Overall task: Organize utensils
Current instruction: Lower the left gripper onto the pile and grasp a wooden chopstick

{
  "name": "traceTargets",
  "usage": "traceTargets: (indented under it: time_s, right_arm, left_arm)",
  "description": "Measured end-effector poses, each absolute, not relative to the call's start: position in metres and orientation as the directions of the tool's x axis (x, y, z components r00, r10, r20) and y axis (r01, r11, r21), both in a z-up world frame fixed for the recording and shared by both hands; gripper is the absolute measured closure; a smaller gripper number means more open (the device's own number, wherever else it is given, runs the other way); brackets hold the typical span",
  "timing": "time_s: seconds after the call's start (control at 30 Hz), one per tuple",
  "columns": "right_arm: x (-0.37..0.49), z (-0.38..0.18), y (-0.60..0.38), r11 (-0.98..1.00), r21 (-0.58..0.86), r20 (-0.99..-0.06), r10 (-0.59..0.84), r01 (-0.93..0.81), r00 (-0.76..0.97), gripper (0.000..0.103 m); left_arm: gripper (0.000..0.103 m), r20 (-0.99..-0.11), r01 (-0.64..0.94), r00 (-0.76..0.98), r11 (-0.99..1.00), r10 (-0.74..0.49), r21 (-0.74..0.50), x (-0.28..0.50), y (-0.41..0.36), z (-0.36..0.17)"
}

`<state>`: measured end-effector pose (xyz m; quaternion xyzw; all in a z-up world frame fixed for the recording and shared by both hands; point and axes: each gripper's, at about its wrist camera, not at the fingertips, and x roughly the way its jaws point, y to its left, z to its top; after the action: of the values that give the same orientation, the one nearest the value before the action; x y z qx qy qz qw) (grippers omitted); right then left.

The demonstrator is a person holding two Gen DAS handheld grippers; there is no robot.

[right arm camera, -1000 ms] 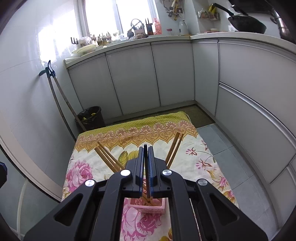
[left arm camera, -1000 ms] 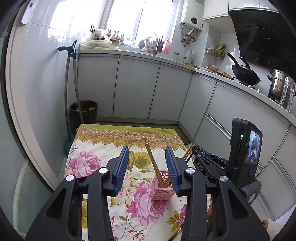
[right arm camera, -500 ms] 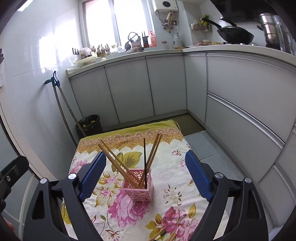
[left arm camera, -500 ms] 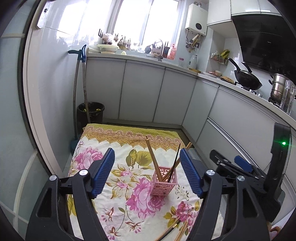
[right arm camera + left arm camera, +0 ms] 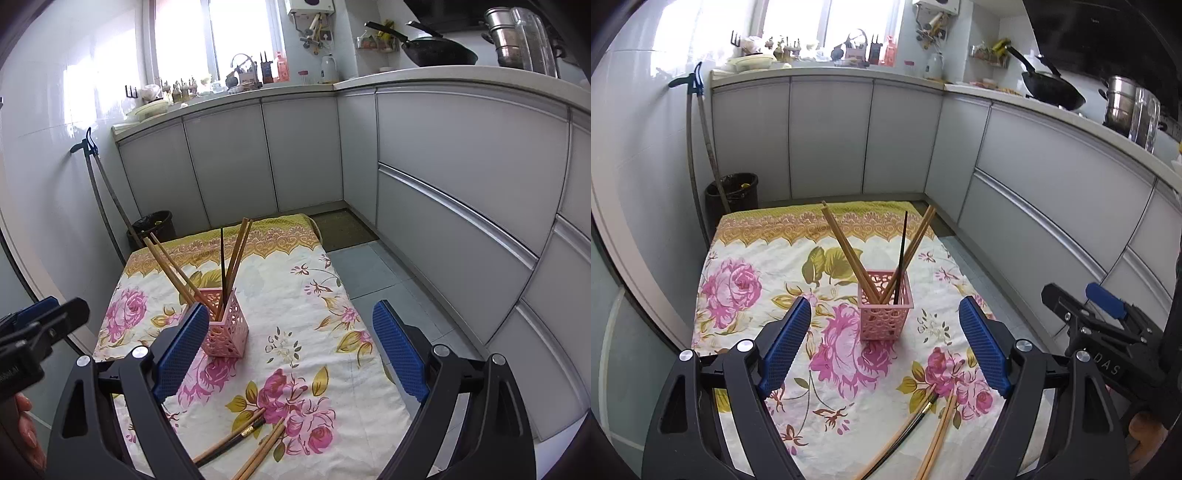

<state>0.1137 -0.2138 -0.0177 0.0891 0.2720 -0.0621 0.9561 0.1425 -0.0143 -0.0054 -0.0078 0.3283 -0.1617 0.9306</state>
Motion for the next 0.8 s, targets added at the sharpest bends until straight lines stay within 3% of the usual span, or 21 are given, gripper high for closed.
traceTargets:
  time_s: [0.3,0.4,0.47,0.53,0.8]
  right_arm:
    - [0.139,-0.036,-0.202,0.991,0.065,-0.581,-0.059,0.118,0.812,0.015]
    - [0.125,-0.028,-0.214,0.986,0.1,-0.575,-0.052,0.133,0.817,0.015]
    - [0.112,-0.024,-0.222,0.982,0.131,-0.574,-0.04,0.14,0.818,0.015]
    - [0.099,-0.023,-0.231,0.976,0.156,-0.573,-0.035,0.151,0.819,0.015]
    - [0.067,-0.047,-0.256,0.897,0.376,-0.615,0.053,0.234,0.787,0.015]
  left_arm:
    - [0.024,-0.72,0.306,0.634,0.947,-0.282,-0.102,0.167,-0.024,-0.054]
    - [0.025,-0.802,0.373,0.545,0.928,-0.244,-0.029,0.166,-0.037,-0.068]
    - [0.031,-0.849,0.441,0.481,0.897,-0.219,0.018,0.163,-0.052,-0.079]
    - [0.047,-0.898,0.504,0.402,0.862,-0.178,0.054,0.163,-0.071,-0.095]
    - [0.059,-0.974,0.514,0.211,0.857,-0.082,0.039,0.171,-0.108,-0.154]
